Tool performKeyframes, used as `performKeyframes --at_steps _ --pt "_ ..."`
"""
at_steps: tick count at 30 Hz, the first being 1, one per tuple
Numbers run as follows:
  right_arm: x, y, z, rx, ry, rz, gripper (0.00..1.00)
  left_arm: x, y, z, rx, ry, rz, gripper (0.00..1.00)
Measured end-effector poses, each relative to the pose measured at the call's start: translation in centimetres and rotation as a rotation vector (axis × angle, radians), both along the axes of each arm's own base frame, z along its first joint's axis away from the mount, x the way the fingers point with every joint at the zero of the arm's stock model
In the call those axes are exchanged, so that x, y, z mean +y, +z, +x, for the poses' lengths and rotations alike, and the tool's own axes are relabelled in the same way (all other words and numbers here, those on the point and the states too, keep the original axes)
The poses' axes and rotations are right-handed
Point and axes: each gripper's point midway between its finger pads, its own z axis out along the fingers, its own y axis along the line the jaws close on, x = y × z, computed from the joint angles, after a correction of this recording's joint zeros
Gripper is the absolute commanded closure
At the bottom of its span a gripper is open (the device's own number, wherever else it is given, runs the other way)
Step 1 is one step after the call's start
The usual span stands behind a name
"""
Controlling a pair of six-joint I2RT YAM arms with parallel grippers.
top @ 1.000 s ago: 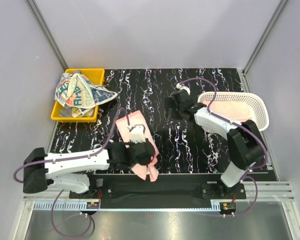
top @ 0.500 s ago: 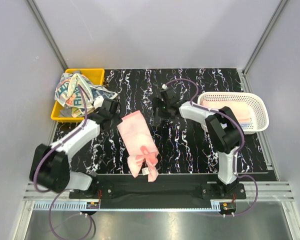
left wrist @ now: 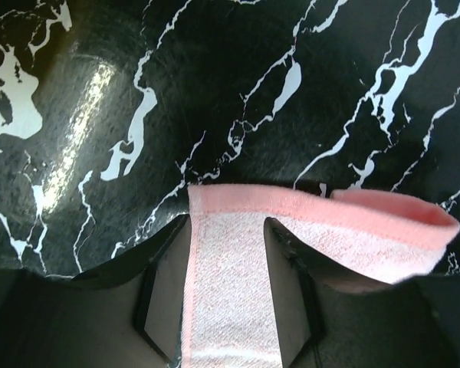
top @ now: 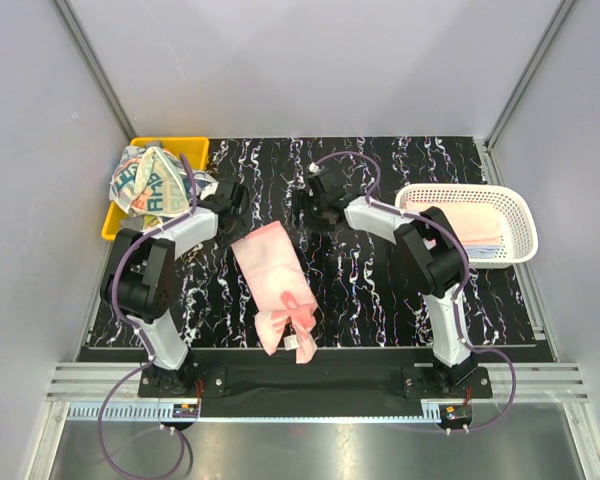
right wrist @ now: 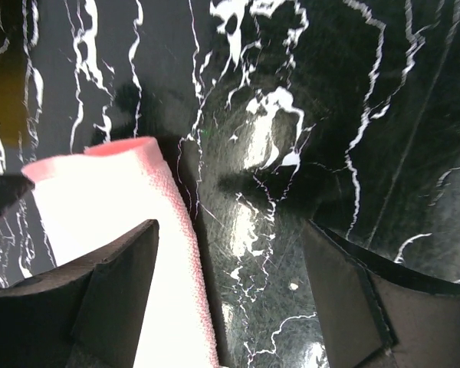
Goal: Fold and stack the towels
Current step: Flatten out the crumpled towel
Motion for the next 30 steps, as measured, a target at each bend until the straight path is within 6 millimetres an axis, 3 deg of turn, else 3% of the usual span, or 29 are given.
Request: performKeyframes --at_steps 7,10,11,13,20,23,30 --pt "0.5 -0.6 -0.6 0.01 0.023 -0.003 0.19 0.7 -1.8 -0.4 0.058 0.019 0.046 0.55" --pt "0.6 -0.5 -0.6 0.012 0.029 0.0 0.19 0.8 -1.9 -0.3 0.057 0.026 0.053 0.71" --pt "0.7 -0.5 -0.7 0.014 0.032 0.003 0.19 0.9 -1.9 -0.2 0.056 0.026 0.056 0.87" --pt "0.8 -0.5 -0.8 0.018 0.039 0.009 0.19 0.8 -1.9 0.2 0.05 0.027 0.054 1.0" --pt "1.1 -0.5 -1.1 0.025 0.058 0.022 0.18 0.8 -1.3 0.1 0.043 0.01 0.059 1.0" --pt "1.3 -0.4 -1.2 0.024 0.067 0.028 0.18 1.1 1.0 -0.8 0.01 -0.005 0.053 1.0" --pt "1.8 -0.1 -1.2 0.014 0.077 0.041 0.18 1.4 12.1 -2.2 -0.233 -0.058 0.003 1.0"
